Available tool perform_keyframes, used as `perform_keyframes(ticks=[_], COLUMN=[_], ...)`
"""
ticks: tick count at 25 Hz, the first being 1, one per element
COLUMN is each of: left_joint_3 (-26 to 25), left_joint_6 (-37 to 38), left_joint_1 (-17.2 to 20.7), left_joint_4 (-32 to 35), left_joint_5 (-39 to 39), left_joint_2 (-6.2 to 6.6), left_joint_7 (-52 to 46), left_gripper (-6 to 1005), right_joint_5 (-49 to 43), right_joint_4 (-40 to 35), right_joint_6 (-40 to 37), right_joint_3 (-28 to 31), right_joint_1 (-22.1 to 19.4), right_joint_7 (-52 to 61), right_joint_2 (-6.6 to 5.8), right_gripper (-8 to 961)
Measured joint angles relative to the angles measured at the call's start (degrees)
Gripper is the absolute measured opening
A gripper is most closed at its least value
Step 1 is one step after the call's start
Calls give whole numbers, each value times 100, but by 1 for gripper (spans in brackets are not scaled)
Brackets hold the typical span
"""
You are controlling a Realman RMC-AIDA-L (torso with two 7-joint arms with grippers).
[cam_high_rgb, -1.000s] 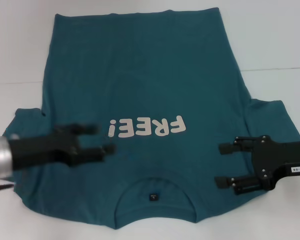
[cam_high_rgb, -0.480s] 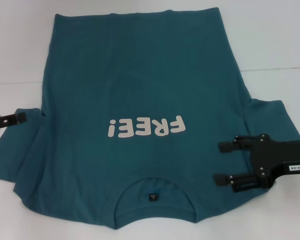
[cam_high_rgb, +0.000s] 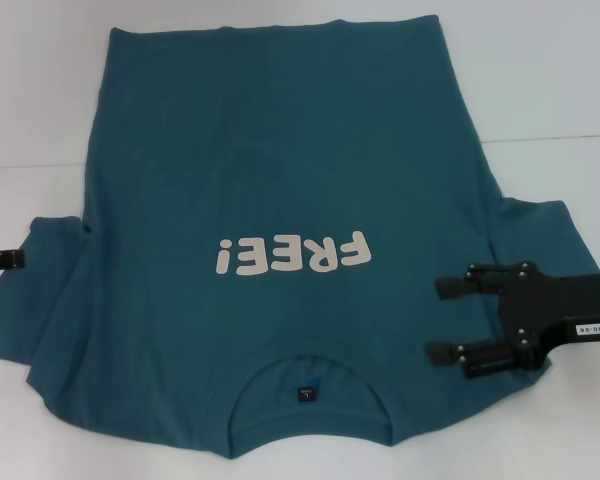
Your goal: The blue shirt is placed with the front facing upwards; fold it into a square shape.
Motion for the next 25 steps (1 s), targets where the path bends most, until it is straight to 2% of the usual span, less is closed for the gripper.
perform_keyframes(ticks=[12,20,25], left_joint_3=[34,92,96], left_joint_6=[-534,-749,-917], left_joint_1=[-318,-324,-476], left_joint_4=[622,695,975], left_joint_5=[494,603,853], left_joint_2=[67,57,58], left_joint_7=[113,116,119], left_gripper=[845,838,835], right_joint_5=[-7,-22,-33], right_joint_4=[11,11,11], right_joint_6=[46,49,80], right_joint_3=[-17,-21,-38], right_joint_1=[107,132,150], right_joint_7=[35,40,46], right_joint_2=[-2,-1,-2], right_gripper=[939,939,938])
